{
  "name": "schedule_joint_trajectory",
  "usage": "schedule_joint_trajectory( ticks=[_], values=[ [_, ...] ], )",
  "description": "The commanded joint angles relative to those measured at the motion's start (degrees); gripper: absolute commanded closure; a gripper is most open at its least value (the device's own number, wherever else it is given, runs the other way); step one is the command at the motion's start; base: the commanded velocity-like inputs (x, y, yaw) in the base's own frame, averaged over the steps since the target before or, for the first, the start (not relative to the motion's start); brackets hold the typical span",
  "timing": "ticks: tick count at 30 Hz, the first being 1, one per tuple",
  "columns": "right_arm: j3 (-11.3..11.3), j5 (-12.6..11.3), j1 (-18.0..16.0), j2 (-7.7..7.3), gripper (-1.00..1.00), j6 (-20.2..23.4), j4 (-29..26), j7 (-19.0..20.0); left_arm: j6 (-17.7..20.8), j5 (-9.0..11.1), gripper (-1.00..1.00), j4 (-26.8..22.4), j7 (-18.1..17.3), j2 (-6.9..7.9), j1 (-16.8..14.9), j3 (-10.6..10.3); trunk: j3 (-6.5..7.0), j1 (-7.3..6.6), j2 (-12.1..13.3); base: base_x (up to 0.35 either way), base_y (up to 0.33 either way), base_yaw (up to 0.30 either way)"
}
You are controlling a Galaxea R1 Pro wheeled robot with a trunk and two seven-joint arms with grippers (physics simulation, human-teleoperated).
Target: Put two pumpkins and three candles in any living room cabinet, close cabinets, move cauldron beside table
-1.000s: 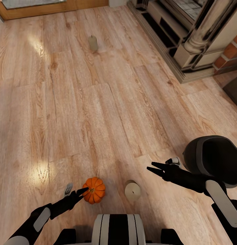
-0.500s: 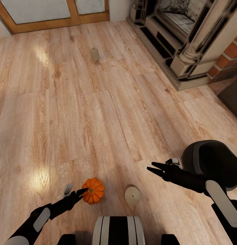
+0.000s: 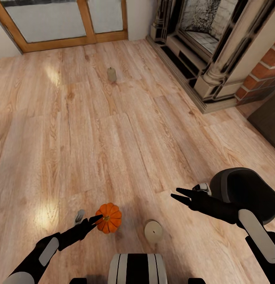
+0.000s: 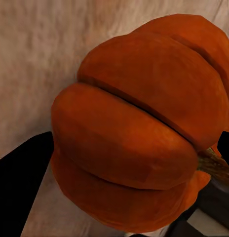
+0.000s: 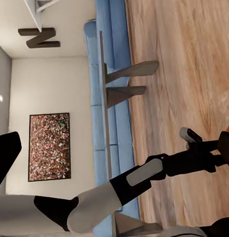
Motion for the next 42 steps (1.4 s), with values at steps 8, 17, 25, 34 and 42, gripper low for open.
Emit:
schedule_joint_trajectory(
  ticks=[8, 17, 25, 34, 42],
  values=[
    [-0.06, -0.15, -0.03, -0.03, -1.00, 0.10, 0.15, 0.30, 1.69, 0.09, 1.00, -0.15, -2.97, 0.05, -0.02, 0.05, 1.75, -0.21, 0.10, 0.000, 0.000, 0.000],
    [-0.05, -0.06, -0.03, 0.05, -1.00, 0.10, 2.00, 0.30, 2.88, 0.09, 1.00, -2.06, -3.14, 0.05, -0.02, 0.25, 3.74, -0.44, 0.22, -0.235, 0.000, 0.000],
    [-0.07, -0.03, -0.03, 0.06, -1.00, 0.10, 2.18, 0.30, 3.34, 0.96, 1.00, -2.15, -3.16, 0.05, -0.02, 0.14, 5.52, -0.65, 0.32, -0.339, 0.000, 0.000],
    [-0.07, 0.02, -0.03, 0.06, -1.00, 0.10, 2.18, -0.13, 3.94, 0.97, 1.00, -2.18, -3.14, 0.05, -0.01, 0.14, 7.53, -0.88, 0.45, -0.340, 0.000, 0.001],
    [-0.07, -0.06, -0.03, 0.06, -1.00, 0.10, 2.26, -0.30, 3.95, 0.97, 1.00, -2.14, -3.03, 0.13, -0.01, 0.18, 8.24, -0.91, 0.46, -0.340, -0.001, 0.134]
  ],
)
